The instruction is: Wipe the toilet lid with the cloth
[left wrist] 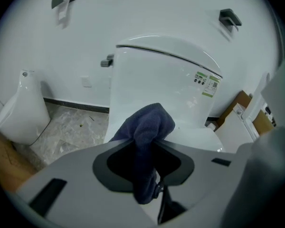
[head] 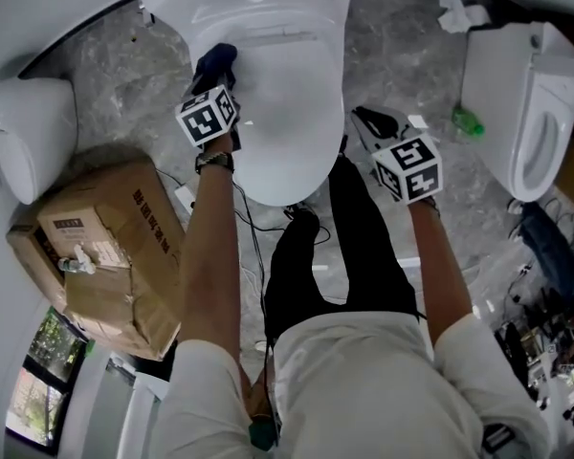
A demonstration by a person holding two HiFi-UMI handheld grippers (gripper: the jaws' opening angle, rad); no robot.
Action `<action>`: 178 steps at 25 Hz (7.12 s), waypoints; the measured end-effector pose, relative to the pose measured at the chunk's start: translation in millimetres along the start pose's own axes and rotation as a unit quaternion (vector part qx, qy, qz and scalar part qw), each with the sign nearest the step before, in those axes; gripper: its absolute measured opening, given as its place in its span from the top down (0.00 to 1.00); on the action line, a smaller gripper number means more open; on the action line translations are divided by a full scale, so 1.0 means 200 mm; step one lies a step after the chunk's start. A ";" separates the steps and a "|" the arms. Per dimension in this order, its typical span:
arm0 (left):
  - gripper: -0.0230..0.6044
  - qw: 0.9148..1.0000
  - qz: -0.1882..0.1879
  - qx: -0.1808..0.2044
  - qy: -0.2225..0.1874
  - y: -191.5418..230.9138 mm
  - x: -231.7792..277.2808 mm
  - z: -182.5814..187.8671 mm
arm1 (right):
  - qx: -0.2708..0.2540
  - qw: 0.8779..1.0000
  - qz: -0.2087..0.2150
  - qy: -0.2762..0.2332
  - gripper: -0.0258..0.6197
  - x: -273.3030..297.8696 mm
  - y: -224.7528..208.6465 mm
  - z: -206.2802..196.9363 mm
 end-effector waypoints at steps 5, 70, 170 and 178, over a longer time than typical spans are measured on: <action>0.80 0.999 -0.003 0.051 0.002 -0.28 0.02 0.01 | 0.032 0.999 -0.026 -0.011 0.88 -0.09 -0.09 -0.06; 0.80 0.983 -0.055 0.167 0.051 -0.71 -0.34 -0.87 | 0.004 0.995 -0.082 -0.053 0.88 -0.63 0.19 -0.53; 0.81 0.905 -0.113 0.176 -0.371 -0.97 -2.89 0.65 | -0.227 0.913 -0.048 -0.335 0.88 -2.07 1.17 1.15; 0.81 0.876 -0.104 0.190 -0.431 -0.93 -3.21 0.85 | -0.254 0.890 -0.037 -0.378 0.88 -2.23 1.37 1.38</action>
Point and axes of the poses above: the fingertips, and each gripper's own axes: x forward along the fingers, y to its left, z out of its top, the point moved 1 cm from there along -x, backward along the fingers
